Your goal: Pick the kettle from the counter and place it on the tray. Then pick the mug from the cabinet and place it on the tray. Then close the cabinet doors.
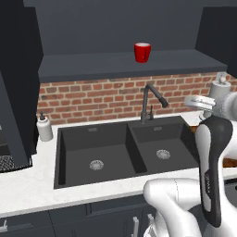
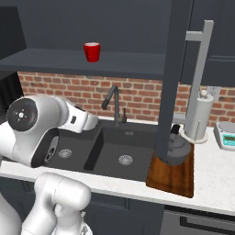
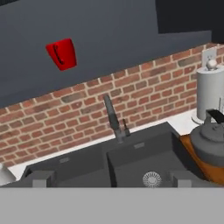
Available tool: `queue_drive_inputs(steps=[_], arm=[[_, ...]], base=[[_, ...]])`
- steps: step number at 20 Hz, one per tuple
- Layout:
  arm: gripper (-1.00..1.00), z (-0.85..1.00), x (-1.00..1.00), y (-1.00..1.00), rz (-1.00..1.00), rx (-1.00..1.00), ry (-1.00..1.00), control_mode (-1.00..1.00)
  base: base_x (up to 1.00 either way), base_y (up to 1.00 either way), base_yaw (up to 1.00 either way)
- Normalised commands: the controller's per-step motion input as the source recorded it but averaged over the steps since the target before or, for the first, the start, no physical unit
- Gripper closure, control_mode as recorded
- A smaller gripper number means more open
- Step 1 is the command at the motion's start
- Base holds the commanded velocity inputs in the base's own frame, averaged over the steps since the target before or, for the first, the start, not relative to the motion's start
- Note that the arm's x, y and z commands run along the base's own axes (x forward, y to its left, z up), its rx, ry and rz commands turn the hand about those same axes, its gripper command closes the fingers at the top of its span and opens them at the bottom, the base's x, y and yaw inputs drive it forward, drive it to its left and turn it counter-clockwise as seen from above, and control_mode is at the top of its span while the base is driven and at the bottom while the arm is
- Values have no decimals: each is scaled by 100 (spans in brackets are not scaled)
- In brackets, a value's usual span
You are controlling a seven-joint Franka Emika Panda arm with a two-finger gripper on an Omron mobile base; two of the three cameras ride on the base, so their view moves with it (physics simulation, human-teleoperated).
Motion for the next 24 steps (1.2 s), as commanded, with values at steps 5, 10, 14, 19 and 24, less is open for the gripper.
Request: queue_drive_inputs(steps=[5,10,14,19,24], arm=[[-100,33,-17,63,8,0,-5,-100],[-100,36,-11,63,8,0,-15,-100],[-100,31,-11,50,11,0,-24,-100],[-100,29,-11,39,20,0,-37,-100],[-100,52,-7,35,13,0,-4,-100]], base=[[0,0,0],[0,0,0],[0,0,0],[0,0,0],[0,0,0]])
